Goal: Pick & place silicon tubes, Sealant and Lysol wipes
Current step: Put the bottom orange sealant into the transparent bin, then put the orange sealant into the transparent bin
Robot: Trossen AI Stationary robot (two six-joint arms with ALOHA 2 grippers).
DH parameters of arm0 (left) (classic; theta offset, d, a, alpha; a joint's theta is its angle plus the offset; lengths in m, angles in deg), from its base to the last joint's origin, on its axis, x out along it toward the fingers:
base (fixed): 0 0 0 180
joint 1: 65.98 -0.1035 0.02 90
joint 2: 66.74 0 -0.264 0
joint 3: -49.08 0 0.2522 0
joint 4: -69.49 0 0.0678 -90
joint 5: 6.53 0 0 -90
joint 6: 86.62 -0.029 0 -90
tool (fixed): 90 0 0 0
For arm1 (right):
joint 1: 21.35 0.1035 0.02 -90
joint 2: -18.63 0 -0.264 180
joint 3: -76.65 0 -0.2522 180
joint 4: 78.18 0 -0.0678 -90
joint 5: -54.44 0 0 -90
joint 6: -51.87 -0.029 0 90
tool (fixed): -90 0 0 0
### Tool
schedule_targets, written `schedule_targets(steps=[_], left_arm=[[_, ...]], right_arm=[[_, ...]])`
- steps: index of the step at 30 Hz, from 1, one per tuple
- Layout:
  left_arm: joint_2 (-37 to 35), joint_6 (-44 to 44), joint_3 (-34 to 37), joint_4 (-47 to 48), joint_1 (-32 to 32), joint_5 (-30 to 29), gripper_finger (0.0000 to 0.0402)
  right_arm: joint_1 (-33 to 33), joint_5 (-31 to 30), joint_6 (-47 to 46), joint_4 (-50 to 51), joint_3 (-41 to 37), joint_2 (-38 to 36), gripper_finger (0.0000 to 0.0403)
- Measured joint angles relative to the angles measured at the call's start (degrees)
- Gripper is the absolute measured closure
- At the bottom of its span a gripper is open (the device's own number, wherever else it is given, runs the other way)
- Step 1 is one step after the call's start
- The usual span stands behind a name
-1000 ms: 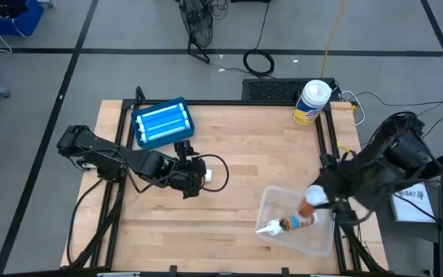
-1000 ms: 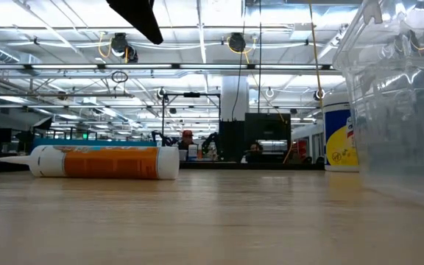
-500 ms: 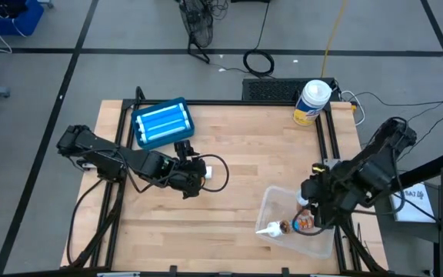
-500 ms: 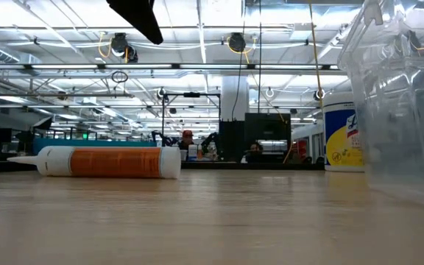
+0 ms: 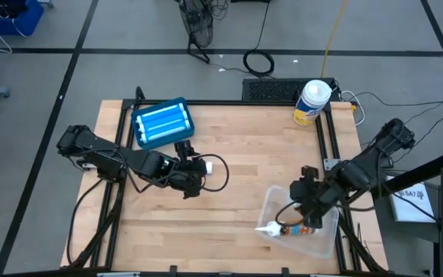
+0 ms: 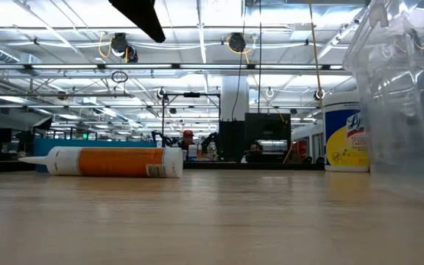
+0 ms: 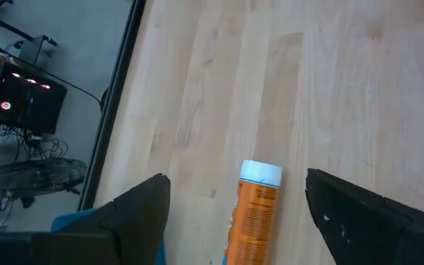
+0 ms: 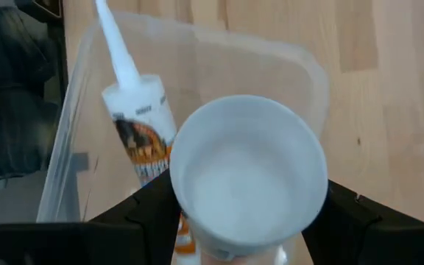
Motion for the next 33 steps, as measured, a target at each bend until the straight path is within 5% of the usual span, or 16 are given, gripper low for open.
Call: schedule_targets(steps=[11,22,28,33], left_arm=[[0.00,-0.91,0.00,-0.67,-0.22,-0.04,0.0076],[0.00,-1.03,0.00,-0.76,-0.26,-0.07,0.0093],[0.00,-0.98,0.00,-0.80,-0.26,-0.07,0.0087],[0.00,-0.96,0.00,-0.82,-0.26,-0.09,0.0077]], right_arm=[[-3.16,2.69,12.74,-19.73,-10.20,0.04,0.0188],[-3.16,5.18,13.80,-30.42,-17.99,-0.04,0.0185],[-3.16,5.55,13.54,-34.26,-18.55,0.09,0.0075],[-3.16,7.93,14.34,-38.95,-18.53,-0.70,0.0047]])
